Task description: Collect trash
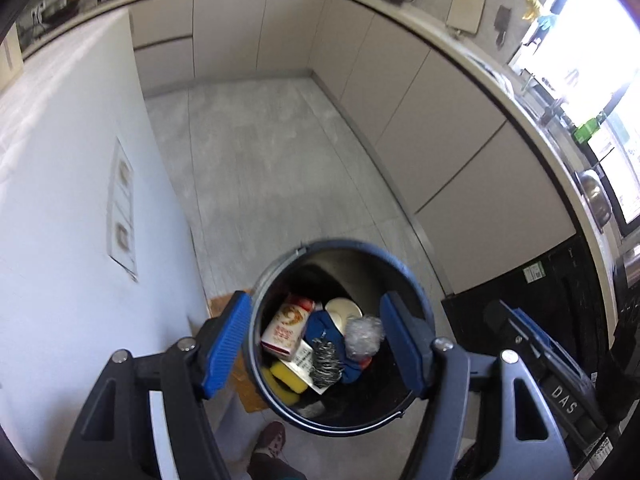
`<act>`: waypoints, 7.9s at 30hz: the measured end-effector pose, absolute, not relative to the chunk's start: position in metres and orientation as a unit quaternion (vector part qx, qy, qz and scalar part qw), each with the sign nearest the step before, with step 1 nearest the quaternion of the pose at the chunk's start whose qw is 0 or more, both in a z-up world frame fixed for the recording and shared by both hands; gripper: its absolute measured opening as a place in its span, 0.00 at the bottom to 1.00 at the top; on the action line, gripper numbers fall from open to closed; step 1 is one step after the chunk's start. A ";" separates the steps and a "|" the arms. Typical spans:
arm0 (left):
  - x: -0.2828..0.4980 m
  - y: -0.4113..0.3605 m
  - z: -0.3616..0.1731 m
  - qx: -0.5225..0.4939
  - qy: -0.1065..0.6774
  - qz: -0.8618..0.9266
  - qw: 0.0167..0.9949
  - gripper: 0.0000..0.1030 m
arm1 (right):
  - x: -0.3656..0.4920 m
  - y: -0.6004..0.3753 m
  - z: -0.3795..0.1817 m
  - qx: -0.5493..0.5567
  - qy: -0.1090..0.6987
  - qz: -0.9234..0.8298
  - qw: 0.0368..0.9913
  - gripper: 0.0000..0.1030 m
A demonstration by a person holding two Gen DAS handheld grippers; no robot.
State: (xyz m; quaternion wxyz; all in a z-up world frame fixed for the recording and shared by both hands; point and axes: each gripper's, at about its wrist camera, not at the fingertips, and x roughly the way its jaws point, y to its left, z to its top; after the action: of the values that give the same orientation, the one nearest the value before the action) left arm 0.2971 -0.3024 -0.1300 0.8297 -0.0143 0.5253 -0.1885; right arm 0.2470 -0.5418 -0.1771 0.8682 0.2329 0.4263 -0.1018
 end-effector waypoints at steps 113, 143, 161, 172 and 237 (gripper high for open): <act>0.508 0.199 -0.092 -0.056 0.423 0.002 0.904 0.37 | 0.609 0.070 -0.113 0.037 0.437 0.130 0.889 0.50; 0.358 0.143 -0.048 -0.062 0.390 -0.041 0.918 0.34 | 0.425 -0.025 -0.067 0.097 0.411 0.148 0.894 0.34; 0.255 -0.032 -0.052 -0.047 0.410 -0.119 0.903 0.34 | 0.274 -0.243 -0.066 0.142 0.398 0.074 0.903 0.34; 0.246 -0.157 -0.050 -0.021 0.419 -0.230 0.878 0.34 | 0.211 -0.370 -0.082 0.187 0.389 -0.017 0.902 0.34; -0.024 -0.123 0.009 0.032 0.366 -0.016 0.930 0.79 | -0.030 -0.307 -0.006 0.057 0.370 0.027 0.927 0.79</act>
State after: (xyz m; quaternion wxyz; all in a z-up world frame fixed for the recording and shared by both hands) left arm -0.0239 -0.1226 0.0092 0.9299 0.0323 0.3660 -0.0158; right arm -0.0299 -0.3069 -0.0057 0.9269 0.0566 0.3699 0.0271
